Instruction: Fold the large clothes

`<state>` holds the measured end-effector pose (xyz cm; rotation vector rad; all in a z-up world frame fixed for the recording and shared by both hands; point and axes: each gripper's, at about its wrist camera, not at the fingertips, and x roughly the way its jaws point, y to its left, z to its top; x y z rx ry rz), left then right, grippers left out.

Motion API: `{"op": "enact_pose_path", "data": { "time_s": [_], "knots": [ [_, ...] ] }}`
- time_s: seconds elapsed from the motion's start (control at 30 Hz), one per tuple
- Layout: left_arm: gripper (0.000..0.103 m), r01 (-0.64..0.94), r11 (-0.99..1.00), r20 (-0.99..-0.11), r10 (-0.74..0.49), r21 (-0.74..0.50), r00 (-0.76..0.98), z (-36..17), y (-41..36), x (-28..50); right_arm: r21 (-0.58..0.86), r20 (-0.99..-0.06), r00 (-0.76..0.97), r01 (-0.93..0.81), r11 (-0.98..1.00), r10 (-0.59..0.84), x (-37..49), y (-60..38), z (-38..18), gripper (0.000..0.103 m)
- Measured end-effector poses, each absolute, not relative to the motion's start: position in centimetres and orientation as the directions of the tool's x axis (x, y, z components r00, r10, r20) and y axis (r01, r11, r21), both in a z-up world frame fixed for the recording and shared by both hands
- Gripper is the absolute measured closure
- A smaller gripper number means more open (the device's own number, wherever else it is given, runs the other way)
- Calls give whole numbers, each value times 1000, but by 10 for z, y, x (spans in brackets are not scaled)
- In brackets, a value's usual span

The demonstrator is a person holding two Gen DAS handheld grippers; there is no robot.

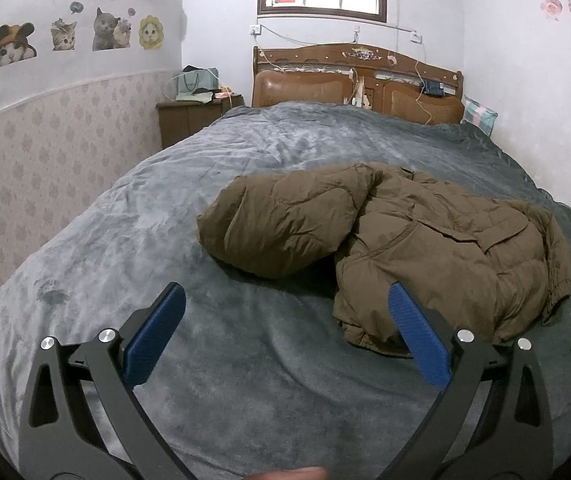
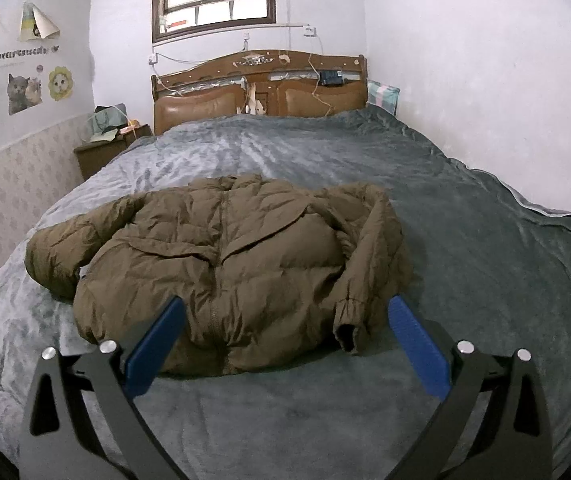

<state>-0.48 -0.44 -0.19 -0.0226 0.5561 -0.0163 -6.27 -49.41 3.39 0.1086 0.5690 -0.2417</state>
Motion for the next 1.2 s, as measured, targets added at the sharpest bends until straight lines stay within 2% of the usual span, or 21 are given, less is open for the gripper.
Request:
{"op": "enact_pose_path", "data": {
  "time_s": [1.2],
  "knots": [
    [3, 17, 1000, -538, -28, -25, 842, -3, -3, -3, 30, -553, 809, 257, 966, -198, -61, -493, 33, 2]
  ]
}}
